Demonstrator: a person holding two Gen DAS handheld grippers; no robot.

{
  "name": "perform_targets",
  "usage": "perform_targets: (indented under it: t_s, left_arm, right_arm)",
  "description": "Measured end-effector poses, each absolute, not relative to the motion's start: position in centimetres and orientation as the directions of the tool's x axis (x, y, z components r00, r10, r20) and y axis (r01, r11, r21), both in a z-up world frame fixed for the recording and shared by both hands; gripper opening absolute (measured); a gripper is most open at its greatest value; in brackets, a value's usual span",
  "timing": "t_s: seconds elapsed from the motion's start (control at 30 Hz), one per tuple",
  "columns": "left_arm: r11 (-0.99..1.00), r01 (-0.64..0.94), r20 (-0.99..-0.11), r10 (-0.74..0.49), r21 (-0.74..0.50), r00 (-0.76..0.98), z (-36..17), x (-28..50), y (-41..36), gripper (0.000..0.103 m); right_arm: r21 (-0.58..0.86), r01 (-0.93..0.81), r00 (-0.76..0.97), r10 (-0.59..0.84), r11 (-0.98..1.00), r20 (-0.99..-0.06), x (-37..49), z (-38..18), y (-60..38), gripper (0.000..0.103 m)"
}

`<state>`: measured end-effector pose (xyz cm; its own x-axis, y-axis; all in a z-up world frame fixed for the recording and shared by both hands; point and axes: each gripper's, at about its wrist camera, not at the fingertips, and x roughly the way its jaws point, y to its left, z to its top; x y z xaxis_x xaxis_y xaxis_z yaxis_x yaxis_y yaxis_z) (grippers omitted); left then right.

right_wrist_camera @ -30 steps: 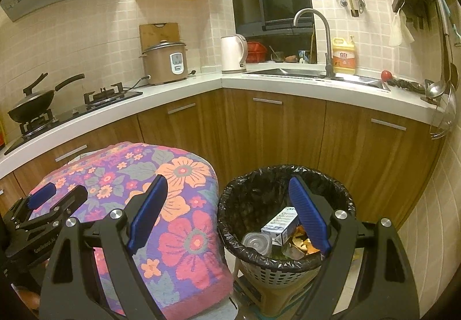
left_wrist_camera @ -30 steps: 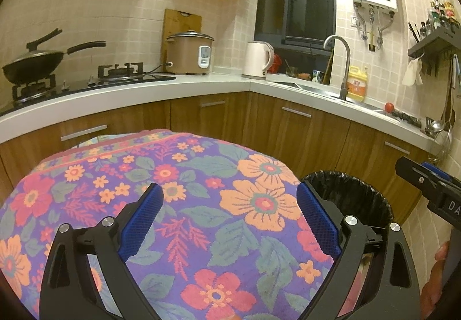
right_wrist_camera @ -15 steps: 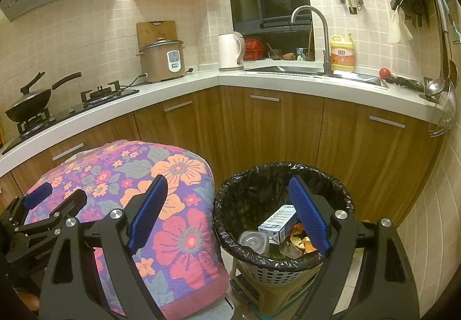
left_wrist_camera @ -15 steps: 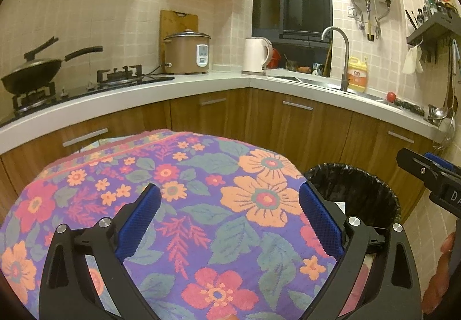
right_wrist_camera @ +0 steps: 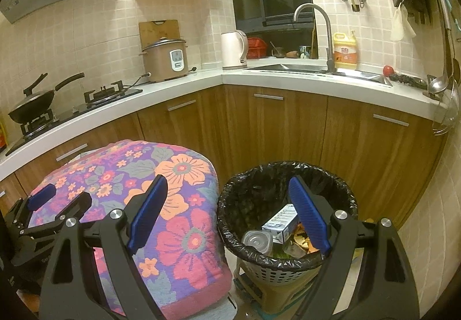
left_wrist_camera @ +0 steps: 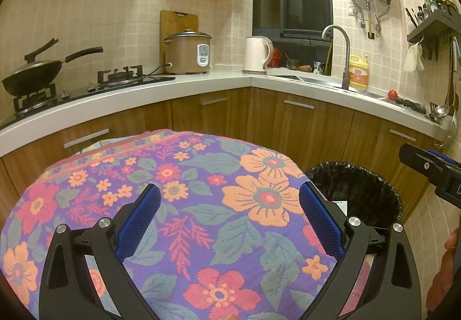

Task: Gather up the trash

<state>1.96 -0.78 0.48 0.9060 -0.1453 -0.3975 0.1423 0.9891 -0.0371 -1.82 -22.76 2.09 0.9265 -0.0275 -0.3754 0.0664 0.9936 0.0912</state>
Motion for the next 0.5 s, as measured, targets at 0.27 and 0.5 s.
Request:
perform_targets:
  t_s: [0.27,0.5]
  left_arm:
    - [0.987,0.148,-0.389,-0.159,-0.060,0.907,0.60,1.94,-0.28,0.094]
    - [0.987,0.152,-0.393,-0.164,-0.062,0.905,0.57,2.02,-0.28,0.094]
  right_arm:
    - [0.095,0.059,0.924,-0.018,0.994,-0.381,-1.71,2.14,-22.59,0.082]
    - [0.086,0.061,0.925,-0.024,0.994,-0.378,-1.77,2.17,-22.31,0.082]
